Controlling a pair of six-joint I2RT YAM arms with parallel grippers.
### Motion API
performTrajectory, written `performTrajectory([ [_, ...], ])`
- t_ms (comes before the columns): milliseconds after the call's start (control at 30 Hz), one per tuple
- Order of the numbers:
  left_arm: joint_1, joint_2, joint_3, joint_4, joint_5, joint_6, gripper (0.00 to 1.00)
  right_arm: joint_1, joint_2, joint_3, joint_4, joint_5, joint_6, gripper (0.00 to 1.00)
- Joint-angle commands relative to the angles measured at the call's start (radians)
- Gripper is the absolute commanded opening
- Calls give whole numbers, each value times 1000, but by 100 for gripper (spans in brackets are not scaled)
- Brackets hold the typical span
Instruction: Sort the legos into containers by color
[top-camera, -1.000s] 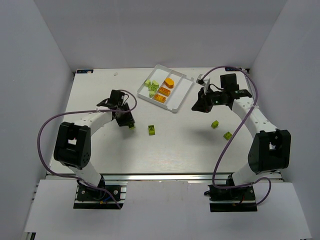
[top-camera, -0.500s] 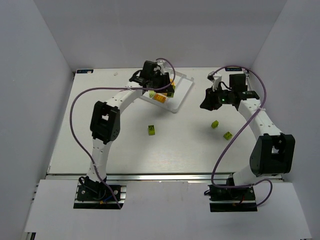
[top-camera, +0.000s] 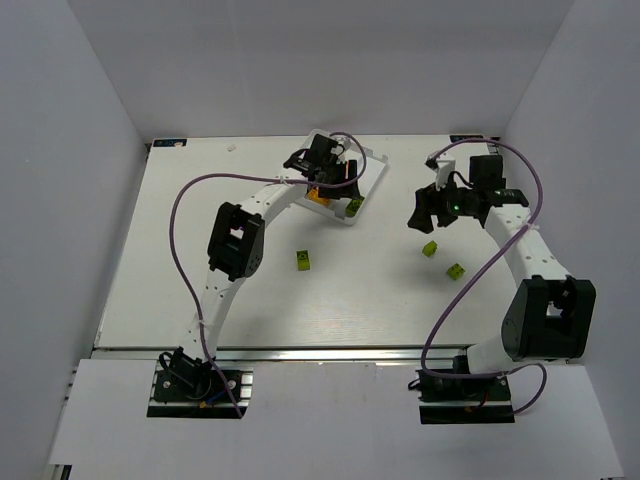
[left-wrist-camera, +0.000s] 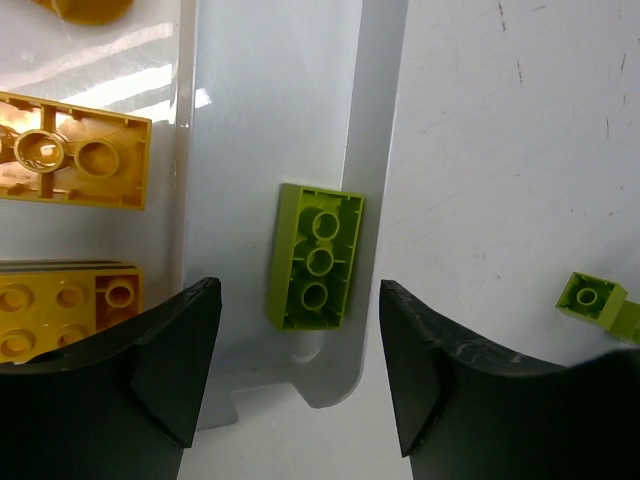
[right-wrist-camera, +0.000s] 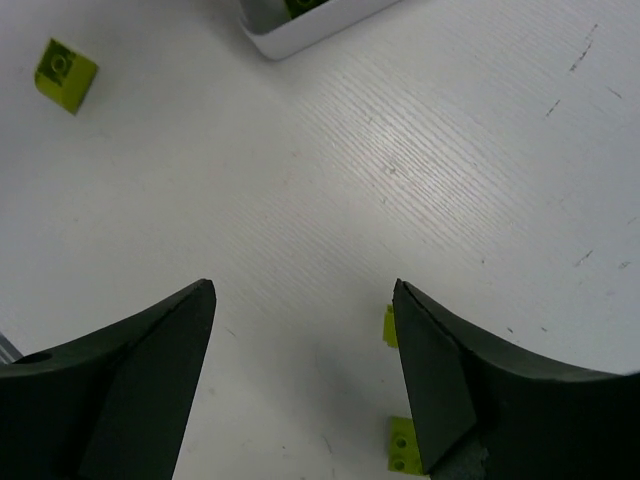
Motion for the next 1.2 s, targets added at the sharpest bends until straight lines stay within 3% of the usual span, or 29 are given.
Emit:
performTrajectory([
  [0,-5,-69,44,5,-32,-6,74,-6,27,0,-92,25,-180,78],
  [133,-5,-153,44,14,-41,-38,70,-2,100,-11,-117,128,-343,77],
  [200,-5,-199,13,14,-44,-46,61,0,148,3,-104,180,-350,77],
  [300,-5,-349,-143,25,-62,-49,59,6,234,61,-121,274,-323,76],
  [333,-5,-400,-274,46,-81,-49,62,8,254,80,-148,304,-312,77],
  [433,-5,-593,-477,88,-114,-69,73,11,309,107,-175,341,-306,77],
  [567,4,-820,-846,121,-148,-112,76,20,329,84,-175,365,-309,76],
  [633,4,-932,-950,138,-156,-150,76,25,338,68,-163,381,-303,73],
  [733,4,-1052,-1113,161,-173,-204,76,28,355,60,-141,388,-292,59],
  [767,4,-1075,-1142,164,-179,-216,77,28,355,64,-143,383,-292,45],
  [833,4,-1129,-1209,170,-191,-242,77,29,367,81,-155,377,-294,32],
  [867,4,-1143,-1231,169,-194,-250,76,29,370,92,-165,369,-297,19],
  [967,4,-1178,-1294,180,-199,-268,77,31,383,145,-205,329,-309,1],
  [1167,-5,-1180,-1398,244,-176,-298,79,67,416,417,-251,106,-248,0],
])
